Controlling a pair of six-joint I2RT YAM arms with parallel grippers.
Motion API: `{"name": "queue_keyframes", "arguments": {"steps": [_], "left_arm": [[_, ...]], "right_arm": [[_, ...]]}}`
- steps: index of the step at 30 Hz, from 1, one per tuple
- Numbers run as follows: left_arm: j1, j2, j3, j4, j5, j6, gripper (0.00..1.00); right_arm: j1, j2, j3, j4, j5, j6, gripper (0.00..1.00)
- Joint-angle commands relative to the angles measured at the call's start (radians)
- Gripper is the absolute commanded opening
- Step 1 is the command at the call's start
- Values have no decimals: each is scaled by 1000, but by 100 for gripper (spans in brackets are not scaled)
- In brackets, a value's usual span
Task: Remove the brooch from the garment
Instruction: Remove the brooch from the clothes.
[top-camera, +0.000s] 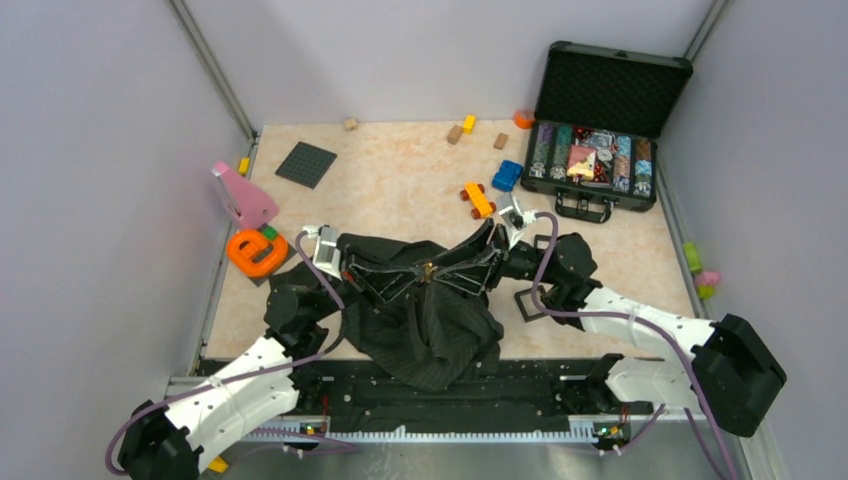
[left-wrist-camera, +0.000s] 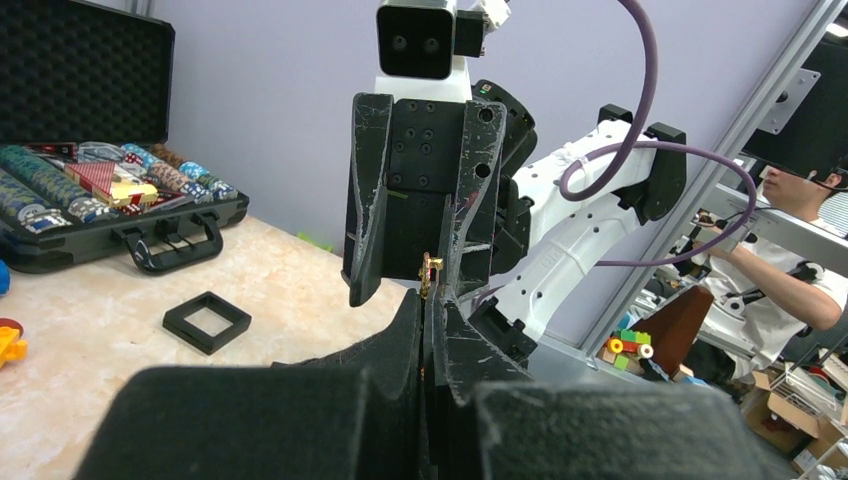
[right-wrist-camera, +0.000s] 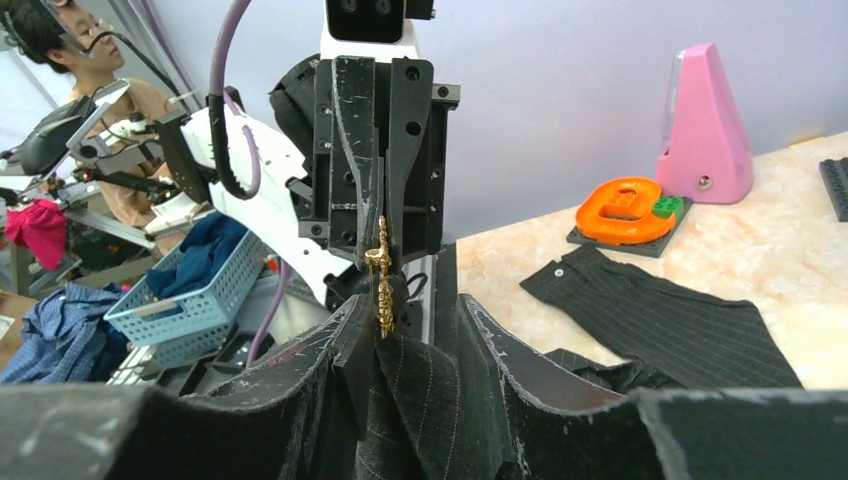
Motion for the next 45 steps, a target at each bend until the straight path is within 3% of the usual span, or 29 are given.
{"name": "queue_keyframes", "arguments": {"steps": [1,12,16,31,45], "left_arm": [[-3,-5,-1,89,8,-19,0],[-3,10,-6,114,16,-33,0],[-3,4,-6,114,15,-34,0],[-3,38,11,147,81,-58,0],[-3,62,62,62,163,-36,0]], "right_arm": [[15,11,52,74,-19,15,37],[39,28,72,92,-28,17,36],[39,28,75,78,-26,15,24],[39,50,82,108,-33,60,1],[40,50,157,-90,-105,21,0]]}}
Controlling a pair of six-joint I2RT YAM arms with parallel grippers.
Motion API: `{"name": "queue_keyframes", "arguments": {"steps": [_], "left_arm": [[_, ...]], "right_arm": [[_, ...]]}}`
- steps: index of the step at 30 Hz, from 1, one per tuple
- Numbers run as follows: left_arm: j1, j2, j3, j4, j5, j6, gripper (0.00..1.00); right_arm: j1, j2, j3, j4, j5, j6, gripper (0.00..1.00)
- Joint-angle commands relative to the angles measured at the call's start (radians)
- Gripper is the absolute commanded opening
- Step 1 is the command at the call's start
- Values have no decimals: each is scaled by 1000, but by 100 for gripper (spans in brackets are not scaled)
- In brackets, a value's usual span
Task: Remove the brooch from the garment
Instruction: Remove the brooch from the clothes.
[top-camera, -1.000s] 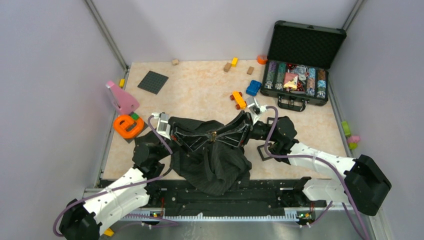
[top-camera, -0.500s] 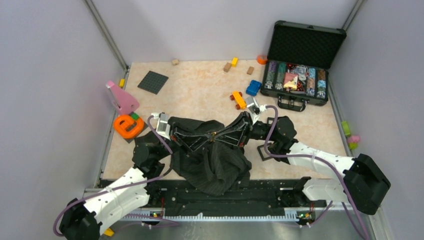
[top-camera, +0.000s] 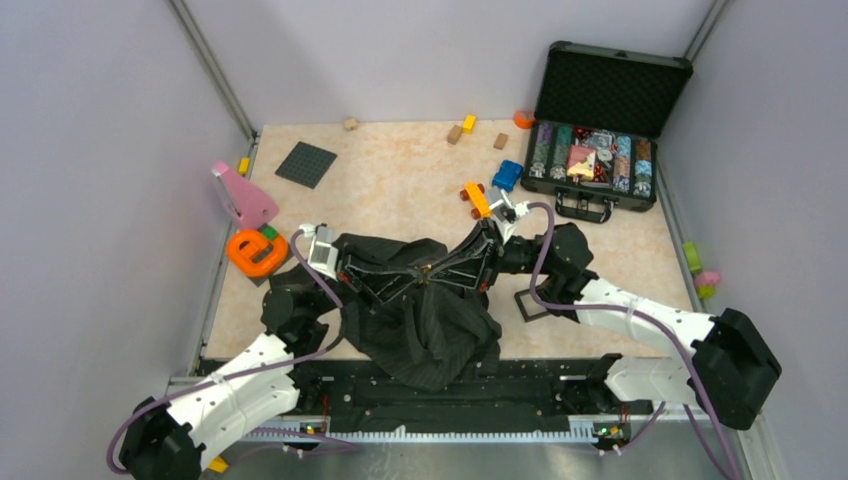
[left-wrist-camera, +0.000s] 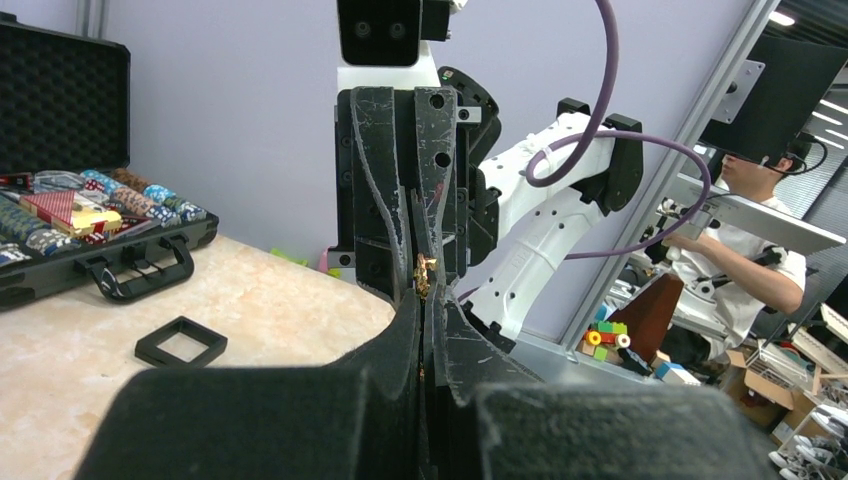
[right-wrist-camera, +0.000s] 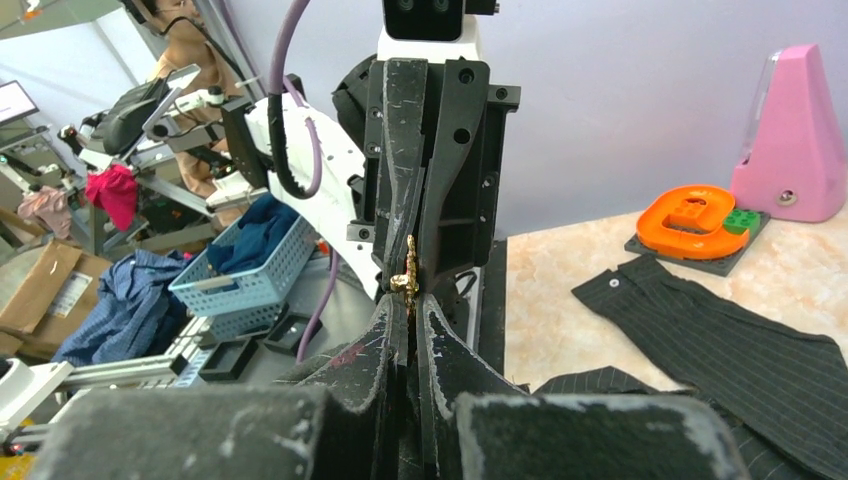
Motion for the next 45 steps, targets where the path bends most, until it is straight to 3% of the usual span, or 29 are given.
{"name": "queue_keyframes", "arguments": {"steps": [1,12,37,45], "left_arm": [[-16,19,54,-52,83,12,0],[-16,-19,47,-107,17,47,0],[-16,47,79,-159,55,49,0],[-14,13,83,-271,-14,104,0]], "right_arm": [[13,11,66,-79,-7,-38,1],[13,-7,65,-103,-36,-77,8],[13,-14,86,-164,-72,-106,14],[14,-28,82,-203,-85,-141,29]]}}
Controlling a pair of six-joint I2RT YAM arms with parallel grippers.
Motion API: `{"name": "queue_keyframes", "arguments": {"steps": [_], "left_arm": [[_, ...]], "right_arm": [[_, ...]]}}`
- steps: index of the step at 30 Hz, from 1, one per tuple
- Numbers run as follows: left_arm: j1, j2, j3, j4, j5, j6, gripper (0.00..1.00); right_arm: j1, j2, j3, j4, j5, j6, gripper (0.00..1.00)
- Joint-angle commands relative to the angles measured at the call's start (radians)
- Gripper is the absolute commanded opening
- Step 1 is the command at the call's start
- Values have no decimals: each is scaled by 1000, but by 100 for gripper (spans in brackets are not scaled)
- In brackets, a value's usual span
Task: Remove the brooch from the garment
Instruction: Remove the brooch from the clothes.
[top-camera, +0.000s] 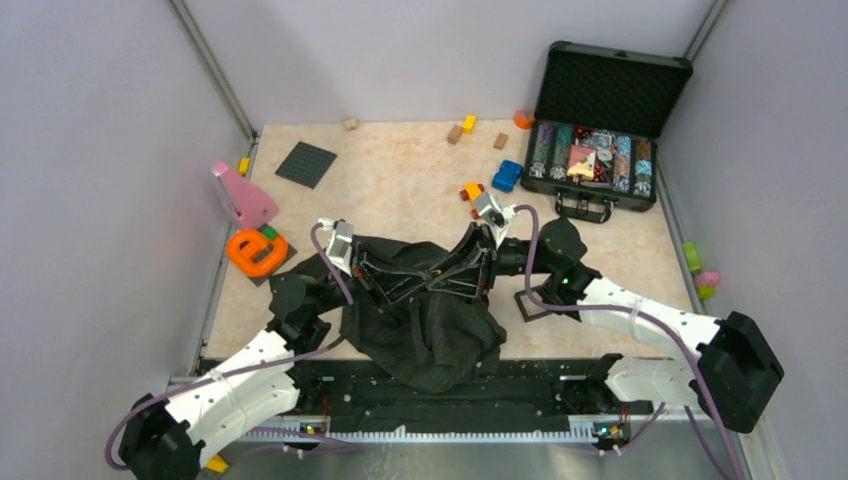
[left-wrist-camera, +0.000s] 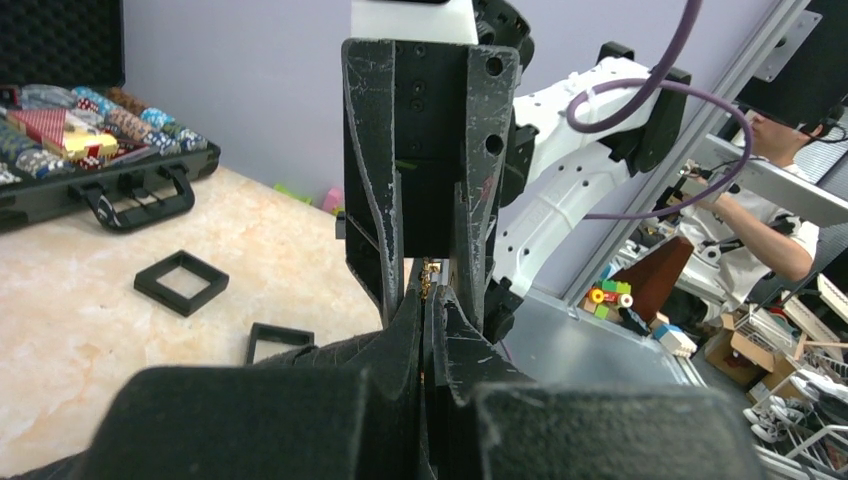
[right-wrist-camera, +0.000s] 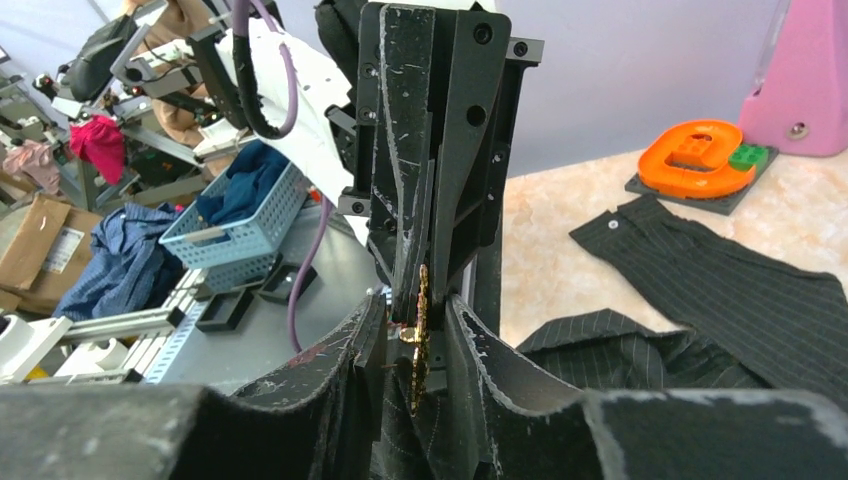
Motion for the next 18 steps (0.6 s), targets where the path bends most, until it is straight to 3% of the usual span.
{"name": "queue_keyframes", "arguments": {"steps": [1,5,13,18], "left_arm": [[-5,-5,28,-98,-44,47,0],[-3,-31,22,-122,-80,61,0],[0,-86,48,-303,-176,184,0],[1,-98,74,-407,-235,258,0]], "right_arm": [[18,-9,45,1,-25,-34,29],[18,-15,40,-4,-26,-41,34],[9,-74,17,-101,84,-82,73],[-41,-151,-78,-111,190,-49,80]]}}
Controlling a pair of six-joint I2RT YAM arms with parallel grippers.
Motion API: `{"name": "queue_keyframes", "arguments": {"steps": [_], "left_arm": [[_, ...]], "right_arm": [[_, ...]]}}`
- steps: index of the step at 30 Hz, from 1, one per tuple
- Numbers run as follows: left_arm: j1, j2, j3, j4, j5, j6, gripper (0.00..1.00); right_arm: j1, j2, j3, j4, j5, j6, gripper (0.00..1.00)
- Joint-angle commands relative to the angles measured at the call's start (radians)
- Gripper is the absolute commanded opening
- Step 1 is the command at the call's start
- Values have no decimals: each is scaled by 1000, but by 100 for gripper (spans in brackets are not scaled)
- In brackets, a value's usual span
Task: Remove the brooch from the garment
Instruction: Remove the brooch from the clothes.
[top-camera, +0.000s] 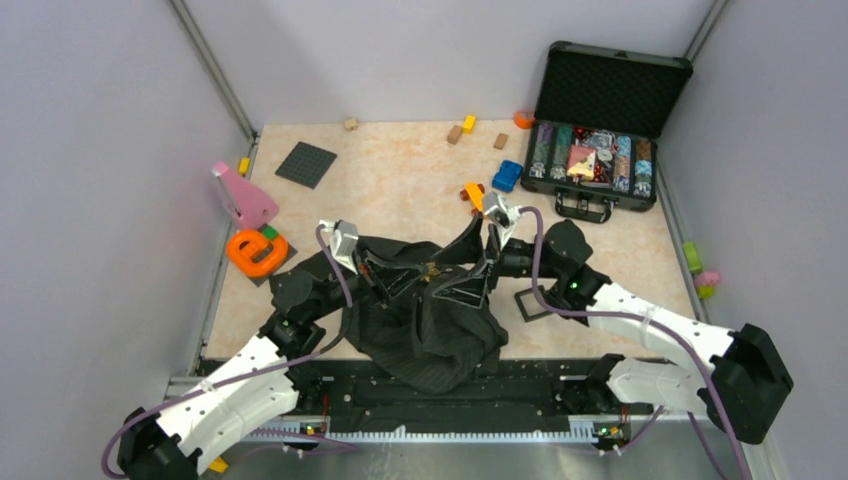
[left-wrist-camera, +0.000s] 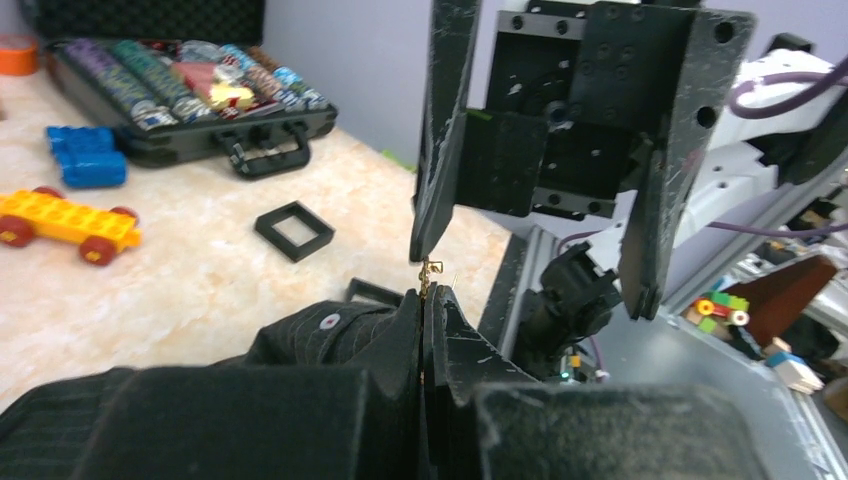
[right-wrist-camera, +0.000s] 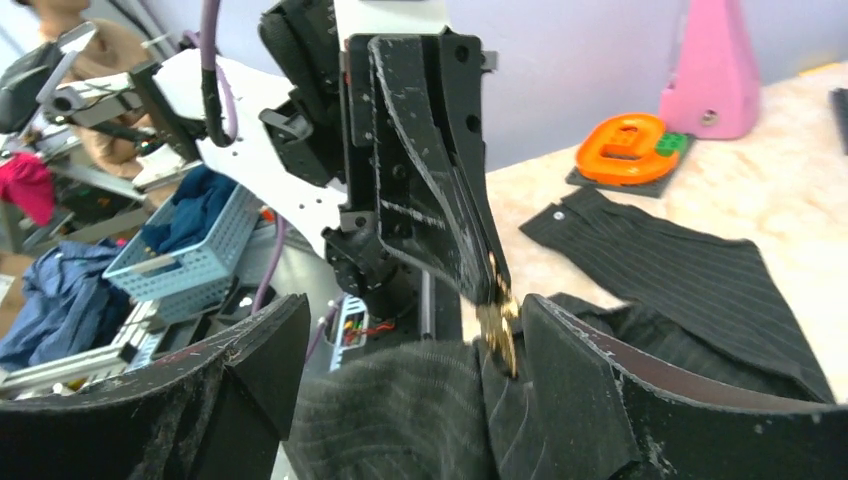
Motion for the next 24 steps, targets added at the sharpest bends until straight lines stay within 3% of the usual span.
{"name": "queue_keyframes", "arguments": {"steps": [1,4,7,14,17,22,24], "left_arm": [[5,-17,55,-116,-85,104,0],[5,-20,57,-131,-90,123,0],[6,-18,61,-133,-90,128,0],[5,-27,70,-141,-86,128,0],[6,-39,68,-153,-89,128,0],[6,-61,69,-195,-109,147,0],[6,-63,77,-232,-118,165,0]], "right_arm": [[-38,-104,-88,-2,120,4,82],[-40,-146,-136,-78,203,-46,83],[-40,-144,-200,-26,213,-38,83],[10,-58,-220,29,243,-63,72],[26,-13,-205,62,240,-72,53],[27,0,-176,57,215,-86,0],[19,-42,-160,-14,265,-118,0]]}}
